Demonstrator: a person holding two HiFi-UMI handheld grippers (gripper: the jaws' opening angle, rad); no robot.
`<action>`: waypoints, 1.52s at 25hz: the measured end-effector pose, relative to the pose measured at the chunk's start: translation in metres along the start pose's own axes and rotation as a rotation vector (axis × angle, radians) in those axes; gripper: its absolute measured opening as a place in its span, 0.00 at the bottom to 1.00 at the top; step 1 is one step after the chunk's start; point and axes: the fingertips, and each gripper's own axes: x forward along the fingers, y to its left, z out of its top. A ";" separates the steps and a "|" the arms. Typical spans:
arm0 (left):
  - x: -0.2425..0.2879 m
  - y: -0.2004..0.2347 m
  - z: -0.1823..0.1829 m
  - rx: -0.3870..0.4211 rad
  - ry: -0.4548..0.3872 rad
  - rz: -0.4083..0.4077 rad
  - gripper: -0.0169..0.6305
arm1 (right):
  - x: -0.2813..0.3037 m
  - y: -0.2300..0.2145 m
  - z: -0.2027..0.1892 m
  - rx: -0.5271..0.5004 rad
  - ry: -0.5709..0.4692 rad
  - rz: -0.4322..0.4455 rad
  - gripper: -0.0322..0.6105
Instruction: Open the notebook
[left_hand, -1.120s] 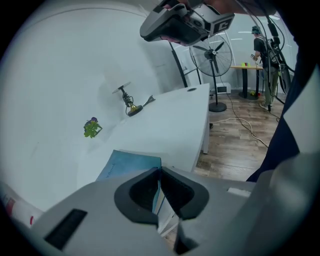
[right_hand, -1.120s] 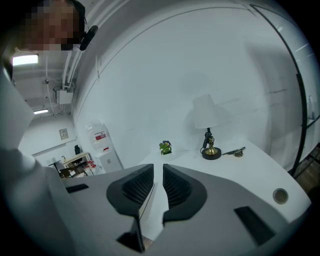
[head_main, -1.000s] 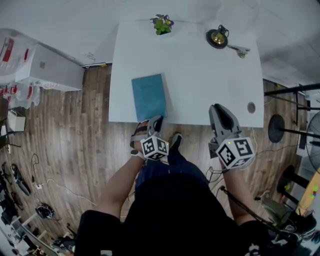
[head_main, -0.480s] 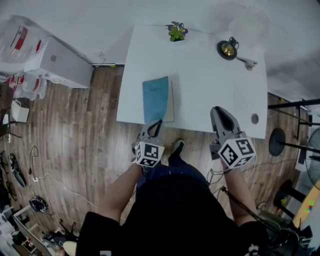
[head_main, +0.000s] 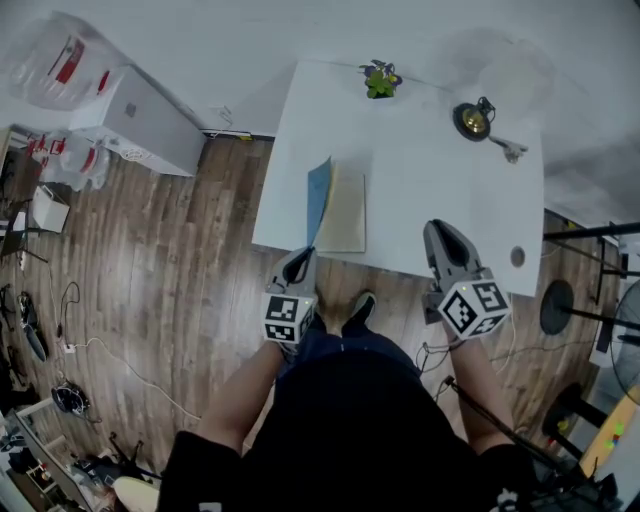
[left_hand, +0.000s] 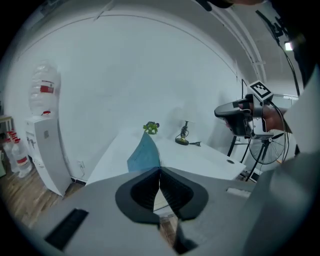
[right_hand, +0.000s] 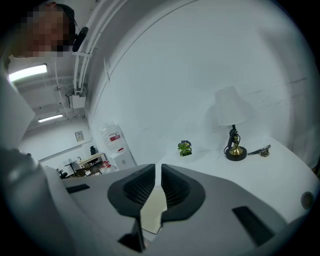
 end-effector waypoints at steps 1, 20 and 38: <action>-0.004 0.005 0.000 -0.016 -0.001 0.009 0.04 | 0.002 0.002 0.000 0.000 0.000 0.004 0.11; -0.048 0.113 -0.045 -0.683 -0.086 0.110 0.04 | 0.017 0.033 -0.007 -0.015 0.032 0.007 0.10; -0.031 0.162 -0.107 -0.848 0.012 0.176 0.04 | 0.011 0.022 -0.018 0.016 0.055 -0.061 0.10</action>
